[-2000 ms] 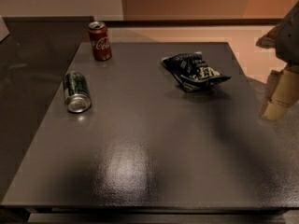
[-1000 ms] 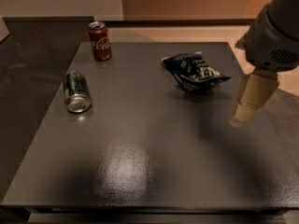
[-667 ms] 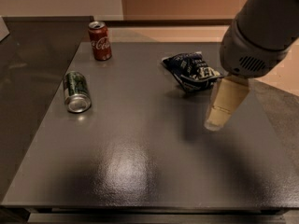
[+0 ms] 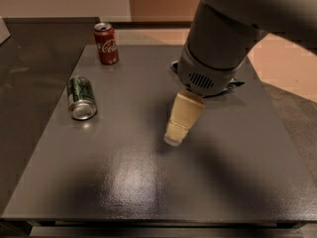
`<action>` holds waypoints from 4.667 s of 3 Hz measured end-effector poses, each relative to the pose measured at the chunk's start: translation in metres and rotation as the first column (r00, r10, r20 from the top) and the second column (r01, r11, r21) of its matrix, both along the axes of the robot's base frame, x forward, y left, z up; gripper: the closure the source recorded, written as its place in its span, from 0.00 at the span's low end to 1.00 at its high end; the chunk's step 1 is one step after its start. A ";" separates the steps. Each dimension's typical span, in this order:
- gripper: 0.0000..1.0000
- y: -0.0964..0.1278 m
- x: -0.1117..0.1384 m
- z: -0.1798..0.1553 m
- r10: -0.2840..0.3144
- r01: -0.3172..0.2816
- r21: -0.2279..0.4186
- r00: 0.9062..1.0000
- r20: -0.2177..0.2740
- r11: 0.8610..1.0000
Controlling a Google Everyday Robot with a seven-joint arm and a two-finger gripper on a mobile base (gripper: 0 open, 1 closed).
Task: Pick green can
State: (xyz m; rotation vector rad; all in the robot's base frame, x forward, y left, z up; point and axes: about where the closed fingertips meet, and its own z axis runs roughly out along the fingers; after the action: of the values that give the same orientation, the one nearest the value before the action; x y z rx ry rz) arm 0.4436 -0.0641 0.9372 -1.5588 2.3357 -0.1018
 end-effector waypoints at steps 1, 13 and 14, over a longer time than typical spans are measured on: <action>0.00 0.040 -0.001 -0.008 -0.030 0.030 0.005 1.000 0.010 1.000; 0.00 0.239 0.108 -0.065 -0.575 0.588 0.028 0.799 -0.178 0.808; 0.00 0.246 0.118 -0.073 -0.597 0.610 0.020 0.782 -0.178 0.792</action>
Offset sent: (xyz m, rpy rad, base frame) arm 0.0284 0.1101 -0.0361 0.0190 -0.0125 -0.1715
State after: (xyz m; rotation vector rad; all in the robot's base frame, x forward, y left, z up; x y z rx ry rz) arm 0.5617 0.1817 0.8647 -0.7405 2.8500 -0.0312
